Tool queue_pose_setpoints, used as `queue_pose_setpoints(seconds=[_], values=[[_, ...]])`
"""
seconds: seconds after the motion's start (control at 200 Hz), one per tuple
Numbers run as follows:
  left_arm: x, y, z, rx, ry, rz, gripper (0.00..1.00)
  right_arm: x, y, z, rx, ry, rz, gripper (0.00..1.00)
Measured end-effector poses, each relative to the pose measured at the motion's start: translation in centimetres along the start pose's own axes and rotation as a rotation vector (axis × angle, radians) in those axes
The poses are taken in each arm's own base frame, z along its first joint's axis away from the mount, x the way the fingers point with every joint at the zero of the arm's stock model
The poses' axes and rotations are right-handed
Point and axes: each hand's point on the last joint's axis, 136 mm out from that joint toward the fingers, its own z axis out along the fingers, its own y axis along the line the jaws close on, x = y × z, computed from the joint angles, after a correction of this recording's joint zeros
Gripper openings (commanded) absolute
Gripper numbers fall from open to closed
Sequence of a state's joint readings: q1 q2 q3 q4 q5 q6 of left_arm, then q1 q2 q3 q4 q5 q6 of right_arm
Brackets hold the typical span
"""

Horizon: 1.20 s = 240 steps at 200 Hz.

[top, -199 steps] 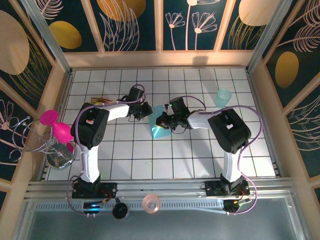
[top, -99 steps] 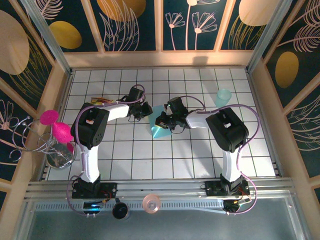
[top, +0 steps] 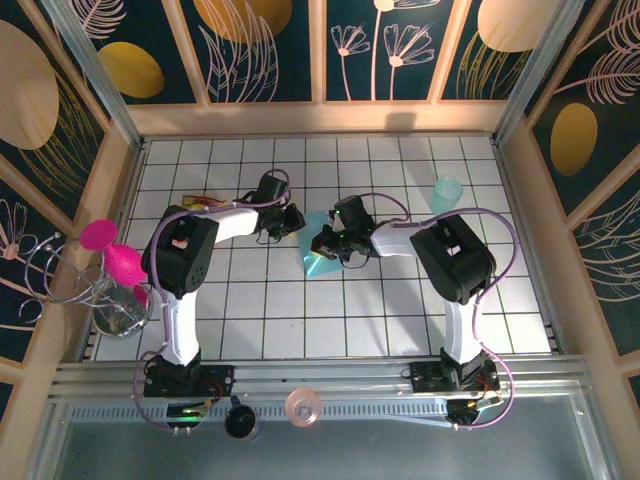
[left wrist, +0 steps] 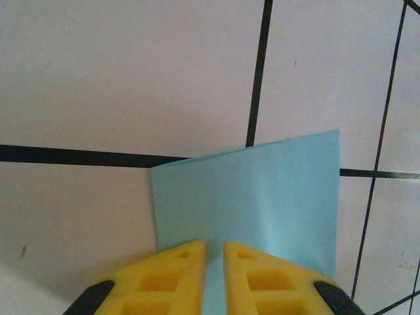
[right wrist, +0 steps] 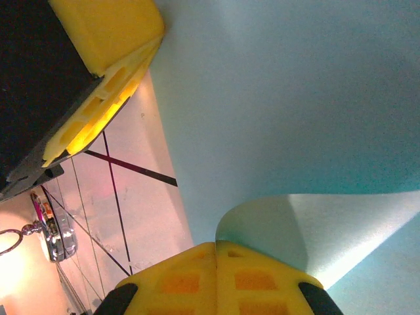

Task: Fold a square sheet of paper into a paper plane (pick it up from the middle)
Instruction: Fold the triangle a second time at the center of the table.

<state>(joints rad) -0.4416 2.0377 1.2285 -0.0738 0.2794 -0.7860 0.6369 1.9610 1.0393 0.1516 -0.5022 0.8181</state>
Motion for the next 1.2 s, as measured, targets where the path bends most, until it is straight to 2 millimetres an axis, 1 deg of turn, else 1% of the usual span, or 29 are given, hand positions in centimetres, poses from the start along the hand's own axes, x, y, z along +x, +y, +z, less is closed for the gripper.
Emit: queue_pose_setpoints(seconds=[1.201], values=[[0.03,-0.04,0.04,0.006,-0.001,0.001,0.16,0.15,-0.48,0.45,0.006,0.010,0.006,0.02]])
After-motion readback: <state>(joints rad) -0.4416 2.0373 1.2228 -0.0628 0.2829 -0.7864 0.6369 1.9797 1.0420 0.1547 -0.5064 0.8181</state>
